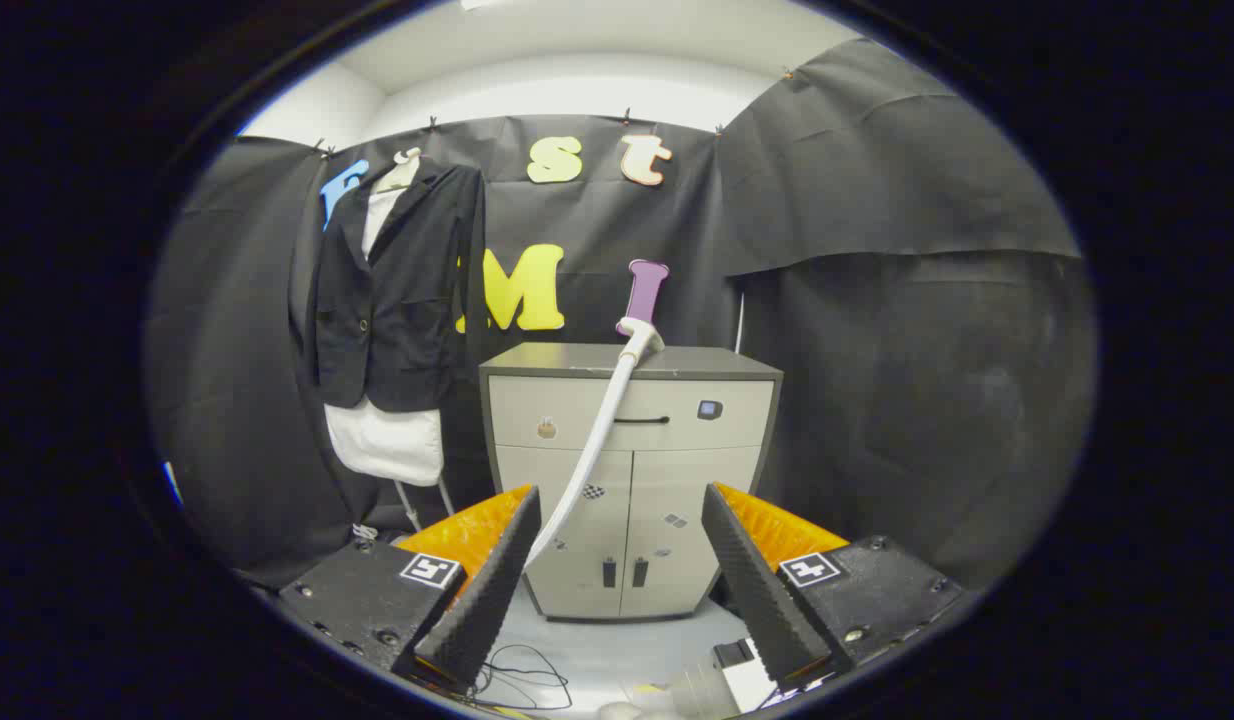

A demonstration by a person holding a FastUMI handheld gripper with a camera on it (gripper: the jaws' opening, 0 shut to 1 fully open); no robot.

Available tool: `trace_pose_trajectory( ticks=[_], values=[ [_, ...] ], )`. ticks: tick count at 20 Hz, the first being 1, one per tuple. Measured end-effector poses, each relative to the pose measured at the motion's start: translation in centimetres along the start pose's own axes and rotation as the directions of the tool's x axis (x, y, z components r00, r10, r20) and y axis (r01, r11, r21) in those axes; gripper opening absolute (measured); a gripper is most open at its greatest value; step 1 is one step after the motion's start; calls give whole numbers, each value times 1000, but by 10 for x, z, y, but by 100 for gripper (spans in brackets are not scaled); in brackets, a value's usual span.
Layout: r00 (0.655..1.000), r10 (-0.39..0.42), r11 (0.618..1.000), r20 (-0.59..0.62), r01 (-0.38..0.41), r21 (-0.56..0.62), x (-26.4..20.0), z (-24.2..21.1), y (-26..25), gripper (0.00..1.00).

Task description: Iron the clothes twice with a garment steamer, once on the left side and once on the right side.

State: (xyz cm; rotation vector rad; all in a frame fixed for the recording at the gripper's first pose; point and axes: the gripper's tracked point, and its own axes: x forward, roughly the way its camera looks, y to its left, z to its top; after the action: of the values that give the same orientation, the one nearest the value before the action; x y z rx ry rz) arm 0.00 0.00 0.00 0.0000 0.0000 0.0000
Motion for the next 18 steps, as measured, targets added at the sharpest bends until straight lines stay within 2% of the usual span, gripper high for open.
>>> trace_pose_trajectory(
  ticks=[18],
  values=[
    [999, -45, 999, 4, 45, 10, 10, 12, -8, 100]
  ],
)
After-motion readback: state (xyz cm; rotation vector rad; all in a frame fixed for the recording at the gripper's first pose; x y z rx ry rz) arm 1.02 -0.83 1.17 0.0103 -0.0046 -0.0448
